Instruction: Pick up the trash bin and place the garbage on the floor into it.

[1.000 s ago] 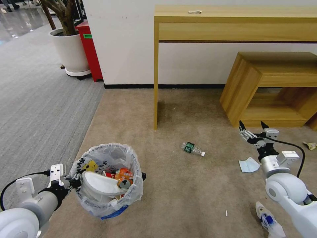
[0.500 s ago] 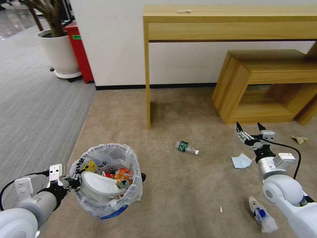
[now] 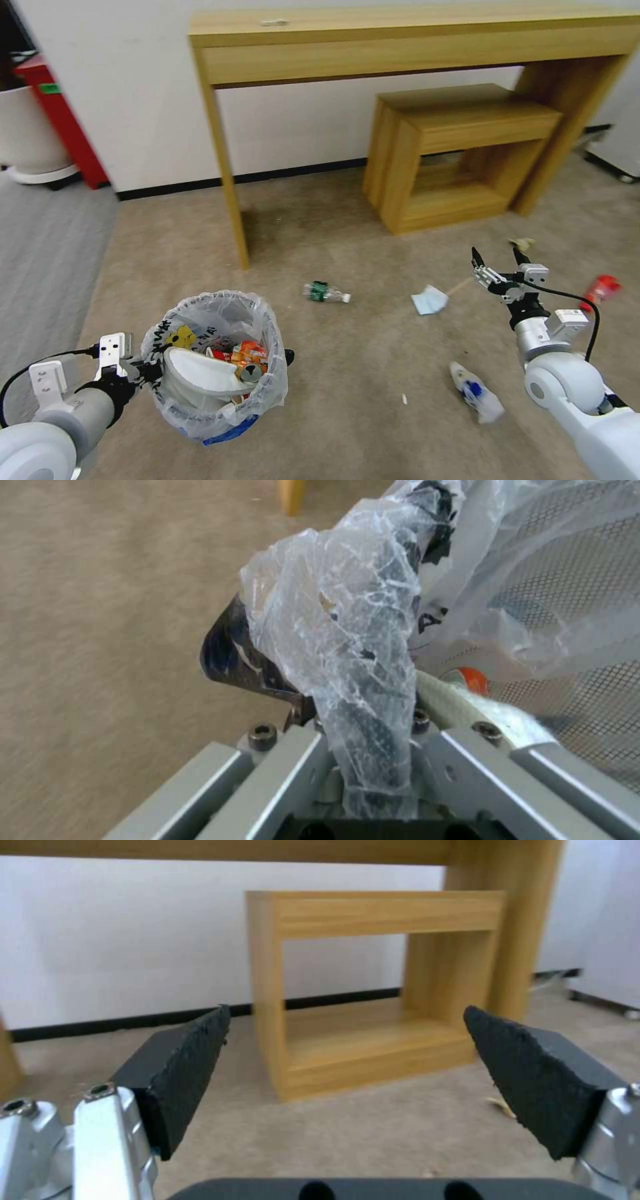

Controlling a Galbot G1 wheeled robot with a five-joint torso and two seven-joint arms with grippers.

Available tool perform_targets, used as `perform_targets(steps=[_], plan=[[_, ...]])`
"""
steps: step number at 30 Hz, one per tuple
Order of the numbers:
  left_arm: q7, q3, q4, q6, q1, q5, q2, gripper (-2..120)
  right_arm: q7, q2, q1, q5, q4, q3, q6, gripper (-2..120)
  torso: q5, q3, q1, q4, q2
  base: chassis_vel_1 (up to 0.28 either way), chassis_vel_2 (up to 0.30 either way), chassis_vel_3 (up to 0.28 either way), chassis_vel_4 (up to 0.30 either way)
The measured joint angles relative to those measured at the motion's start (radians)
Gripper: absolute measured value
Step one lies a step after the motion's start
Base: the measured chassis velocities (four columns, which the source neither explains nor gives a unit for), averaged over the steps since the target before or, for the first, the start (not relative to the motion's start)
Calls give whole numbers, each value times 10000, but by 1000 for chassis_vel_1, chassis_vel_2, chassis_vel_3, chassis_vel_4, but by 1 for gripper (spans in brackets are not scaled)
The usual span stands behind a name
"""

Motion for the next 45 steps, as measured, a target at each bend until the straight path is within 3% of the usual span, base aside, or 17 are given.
perform_targets(steps=[7,15,45], plan=[[-44,-8,-1,0,0,22,-91,1,-102,114,269,-265,-230,-287,232,89,-1,0,0,-5,0,-68,-90,-87,-79],[-123,-42,-13,0,15,2,-167,1,-129,336,597,-523,-466,-652,429,92,-1,0,0,6,0,-7,-5,-6,-6],[-242,-135,16,0,75,65,-213,1,-213,476,1064,-823,-775,-1235,381,89,0,0,0,2,0,0,0,0,0]])
